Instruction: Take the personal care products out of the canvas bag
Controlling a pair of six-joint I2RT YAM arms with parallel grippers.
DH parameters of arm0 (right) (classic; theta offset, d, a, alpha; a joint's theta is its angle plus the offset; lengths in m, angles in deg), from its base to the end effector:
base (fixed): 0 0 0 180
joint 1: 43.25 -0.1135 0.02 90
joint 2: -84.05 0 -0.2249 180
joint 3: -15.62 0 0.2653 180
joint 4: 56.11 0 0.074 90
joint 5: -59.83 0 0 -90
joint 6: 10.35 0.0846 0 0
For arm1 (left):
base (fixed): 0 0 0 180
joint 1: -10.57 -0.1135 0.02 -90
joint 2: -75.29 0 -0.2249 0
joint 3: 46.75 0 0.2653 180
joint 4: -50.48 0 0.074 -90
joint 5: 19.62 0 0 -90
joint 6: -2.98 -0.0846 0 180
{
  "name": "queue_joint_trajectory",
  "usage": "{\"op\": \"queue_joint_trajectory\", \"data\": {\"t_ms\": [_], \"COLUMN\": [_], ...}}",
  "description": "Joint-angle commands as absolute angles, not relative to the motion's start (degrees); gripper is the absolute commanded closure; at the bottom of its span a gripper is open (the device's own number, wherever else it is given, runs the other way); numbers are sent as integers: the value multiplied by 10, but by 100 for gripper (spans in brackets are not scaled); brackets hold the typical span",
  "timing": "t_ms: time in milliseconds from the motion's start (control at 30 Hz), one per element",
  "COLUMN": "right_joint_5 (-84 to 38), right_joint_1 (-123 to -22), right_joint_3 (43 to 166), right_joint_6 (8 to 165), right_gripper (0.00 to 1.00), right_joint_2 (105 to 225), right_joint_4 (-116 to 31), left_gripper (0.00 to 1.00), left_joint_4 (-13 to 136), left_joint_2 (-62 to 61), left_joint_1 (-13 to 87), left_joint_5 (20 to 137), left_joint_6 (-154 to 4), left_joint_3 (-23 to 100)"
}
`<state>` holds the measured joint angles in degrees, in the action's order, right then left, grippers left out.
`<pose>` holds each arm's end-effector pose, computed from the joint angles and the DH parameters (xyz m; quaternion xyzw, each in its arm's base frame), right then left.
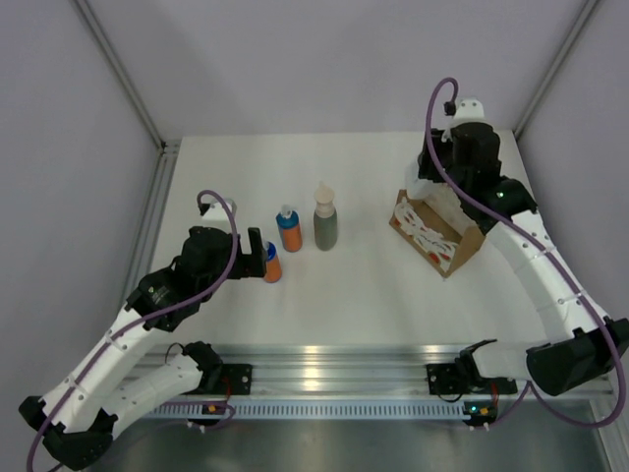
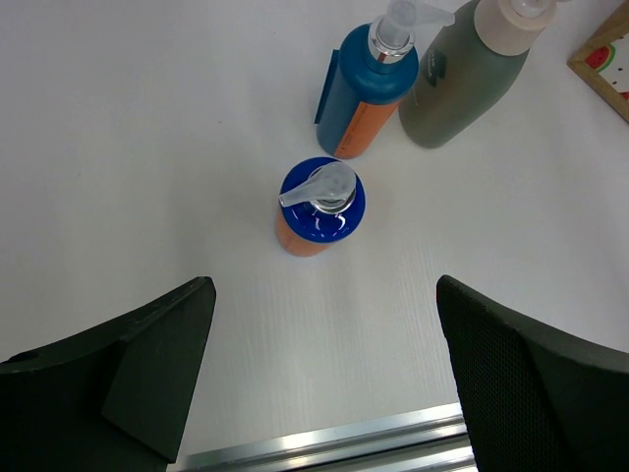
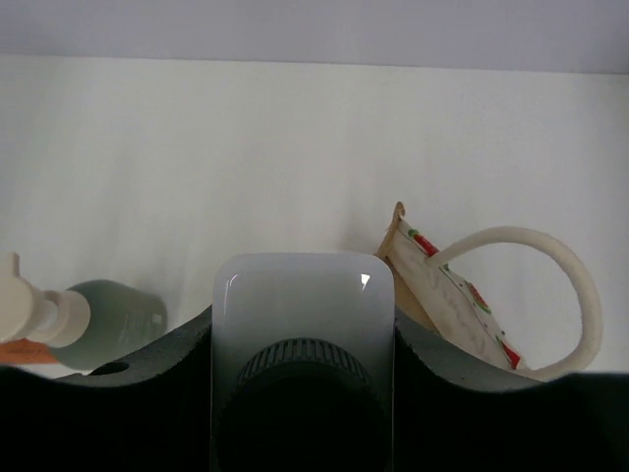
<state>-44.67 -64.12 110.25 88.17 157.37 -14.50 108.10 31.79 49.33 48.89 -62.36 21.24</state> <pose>0.3335 0.1045 0.3713 -0.0159 0.8171 0.0436 0.5746 0.1958 -0.1174 0.2948 0.0179 0.8683 -0.1064 0.4842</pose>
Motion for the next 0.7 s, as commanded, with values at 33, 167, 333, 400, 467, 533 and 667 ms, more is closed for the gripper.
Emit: {"op": "queue_joint_trajectory", "data": {"t_ms": [33,167,333,400,467,533,667], "right_joint_5": [-406,-403,-433,-447,-448,-448,-458], "right_joint_1": [-686,-758,-814,-830,-839,-852,-882], "right_joint_3": [1162,1169,1161,1146,1118,1094,1050], "right_joint_6": [874,864,865,874,886,900,917], "right_gripper": [100,100,100,100,100,100,100], "right_joint_2": [1545,1559,1590,1593,1589,1586,1579], "right_joint_4": [-197,-198,-204,-217,-237,-248,-260], "left_gripper": [2,2,2,2,2,2,2], "left_joint_4": [1056,1057,1056,1056,1056,1057,1057], "left_joint_2": [321,326,331,332,332,333,337], "left_joint_1": [492,492,492,492,492,492,492], "left_joint_5": [474,463,455,453,452,450,440], "left_joint_6": [-629,-628,-627,-627,-626,-626,-623], "left_joint_3": [212,211,210,209,210,210,209]}}
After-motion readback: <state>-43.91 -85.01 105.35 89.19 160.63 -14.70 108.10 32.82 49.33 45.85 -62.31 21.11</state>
